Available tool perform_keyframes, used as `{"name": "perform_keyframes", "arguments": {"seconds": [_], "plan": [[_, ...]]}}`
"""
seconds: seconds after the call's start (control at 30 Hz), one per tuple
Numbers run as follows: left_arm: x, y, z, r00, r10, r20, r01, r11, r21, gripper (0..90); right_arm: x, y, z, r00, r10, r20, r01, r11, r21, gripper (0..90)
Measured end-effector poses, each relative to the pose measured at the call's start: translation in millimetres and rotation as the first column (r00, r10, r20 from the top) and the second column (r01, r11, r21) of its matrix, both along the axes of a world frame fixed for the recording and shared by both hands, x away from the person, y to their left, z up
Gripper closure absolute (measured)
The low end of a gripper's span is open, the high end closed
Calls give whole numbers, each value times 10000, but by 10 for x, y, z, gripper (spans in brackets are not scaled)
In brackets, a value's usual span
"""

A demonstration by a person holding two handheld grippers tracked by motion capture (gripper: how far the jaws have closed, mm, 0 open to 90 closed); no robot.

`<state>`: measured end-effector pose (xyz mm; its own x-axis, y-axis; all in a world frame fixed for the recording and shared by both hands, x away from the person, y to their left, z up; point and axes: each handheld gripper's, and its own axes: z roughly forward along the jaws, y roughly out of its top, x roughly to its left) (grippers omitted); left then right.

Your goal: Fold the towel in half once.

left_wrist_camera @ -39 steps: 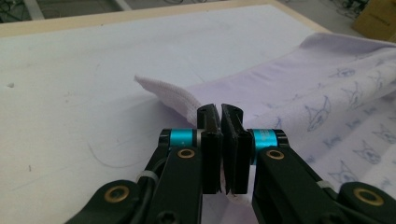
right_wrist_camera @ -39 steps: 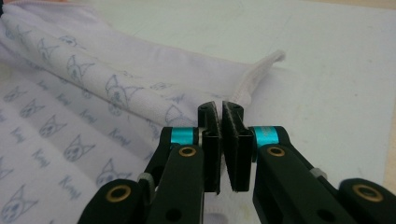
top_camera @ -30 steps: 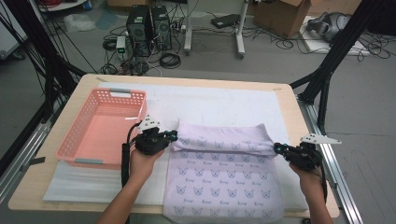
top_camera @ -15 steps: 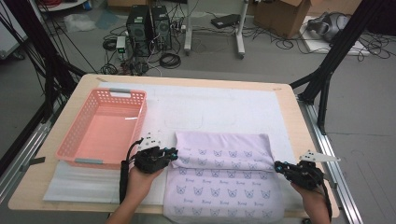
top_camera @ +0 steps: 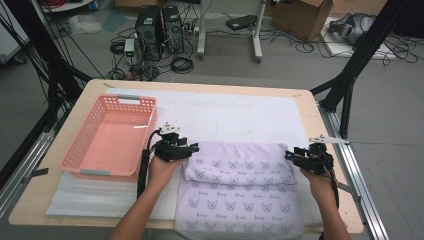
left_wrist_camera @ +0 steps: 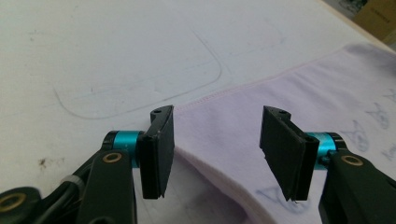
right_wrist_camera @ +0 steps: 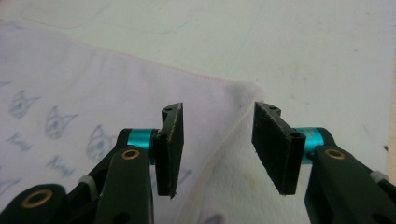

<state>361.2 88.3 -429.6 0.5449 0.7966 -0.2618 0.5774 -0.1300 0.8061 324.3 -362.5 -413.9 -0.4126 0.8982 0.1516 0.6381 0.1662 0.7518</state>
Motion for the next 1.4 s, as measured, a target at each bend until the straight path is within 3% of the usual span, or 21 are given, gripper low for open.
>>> {"name": "perform_keyframes", "arguments": {"seconds": [0.13,0.3,0.37,0.4,0.43,0.5,0.63,0.87,1.0,1.1,1.27,1.4], "plan": [[88,-31,-70,9994,-28,-334,36,9997,245,447,187,86,-60,9995,-158,-288,140,9979,-625,487],[109,-84,-143,9982,-150,-575,191,9972,728,488,291,84,-161,9959,-229,-874,162,9969,-768,542],[110,-91,-166,9978,-299,-590,359,9939,1042,598,304,80,-186,9942,-147,-1070,58,9965,-828,620],[98,-92,-157,9986,-351,-400,408,9879,1496,637,309,78,-193,9939,-90,-1095,-2,9965,-832,655],[97,-87,-154,9978,-489,-453,552,9872,1497,788,310,76,-201,9935,80,-1139,-178,9962,-849,784],[83,-88,-148,9980,-464,-419,519,9886,1413,836,294,76,-202,9936,248,-1106,-337,9963,-787,862],[-10,-34,-31,9985,-522,139,510,9959,742,846,197,50,-123,9976,461,-517,-497,9963,-705,866],[-228,80,214,9907,-946,977,936,9955,143,846,-135,-92,69,9971,665,370,-671,9976,164,865],[-354,161,278,9886,-1109,1020,1165,9919,-515,845,-341,-145,179,9934,855,766,-878,9957,280,865],[-471,220,283,9865,-1303,993,1383,9873,-783,845,-519,-167,240,9897,1091,928,-1129,9929,375,865],[-719,309,236,9822,-1663,874,1741,9805,-913,845,-816,-198,238,9848,1363,1081,-1429,9882,556,865],[-902,360,191,9787,-1932,697,1990,9760,-885,845,-1018,-209,182,9828,1598,923,-1661,9840,642,865]]}}
